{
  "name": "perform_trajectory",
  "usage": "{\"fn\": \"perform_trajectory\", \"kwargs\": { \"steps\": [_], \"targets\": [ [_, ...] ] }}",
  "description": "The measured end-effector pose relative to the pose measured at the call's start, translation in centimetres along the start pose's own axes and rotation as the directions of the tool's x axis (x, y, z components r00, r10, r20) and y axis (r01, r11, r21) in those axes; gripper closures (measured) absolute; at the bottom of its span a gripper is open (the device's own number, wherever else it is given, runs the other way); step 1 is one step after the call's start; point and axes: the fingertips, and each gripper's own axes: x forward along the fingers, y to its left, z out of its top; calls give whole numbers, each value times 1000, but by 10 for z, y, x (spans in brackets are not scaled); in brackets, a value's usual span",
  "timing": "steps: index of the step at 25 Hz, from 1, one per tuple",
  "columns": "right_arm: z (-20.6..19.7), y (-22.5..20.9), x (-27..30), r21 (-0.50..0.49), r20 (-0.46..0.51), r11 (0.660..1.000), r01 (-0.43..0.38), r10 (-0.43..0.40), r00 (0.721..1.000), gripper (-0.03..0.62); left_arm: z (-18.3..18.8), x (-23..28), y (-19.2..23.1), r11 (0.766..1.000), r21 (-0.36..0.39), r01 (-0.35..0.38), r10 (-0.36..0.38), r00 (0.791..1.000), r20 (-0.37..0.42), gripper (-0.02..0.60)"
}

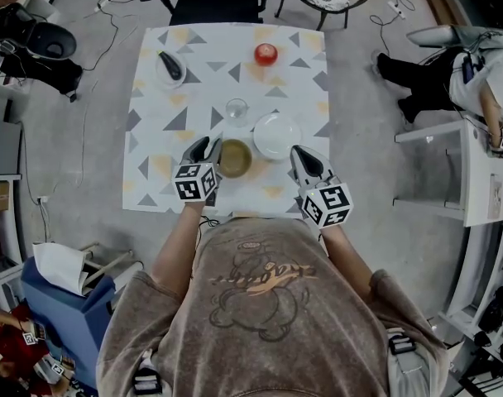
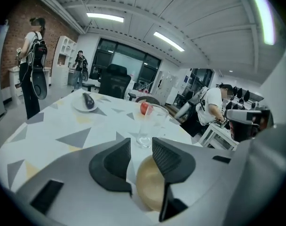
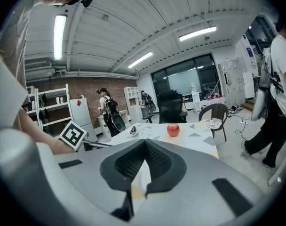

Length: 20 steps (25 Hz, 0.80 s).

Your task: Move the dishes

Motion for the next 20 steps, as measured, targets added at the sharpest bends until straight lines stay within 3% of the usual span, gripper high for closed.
{"fn": "perform_trajectory", "kwargs": {
  "steps": [4,10,20],
  "targets": [
    [7,3,0,-5,18,1000,0,0,1000,588,46,-13,-8,997,73,8,-15,996,91,449],
    [20,6,-3,-11,54,1000,5,-4,999,588,104,-45,-27,991,135,17,-47,974,223,449],
    [45,10,-11,-28,114,1000,11,-8,993,588,117,-96,-49,989,145,20,-64,950,304,449]
  ]
}}
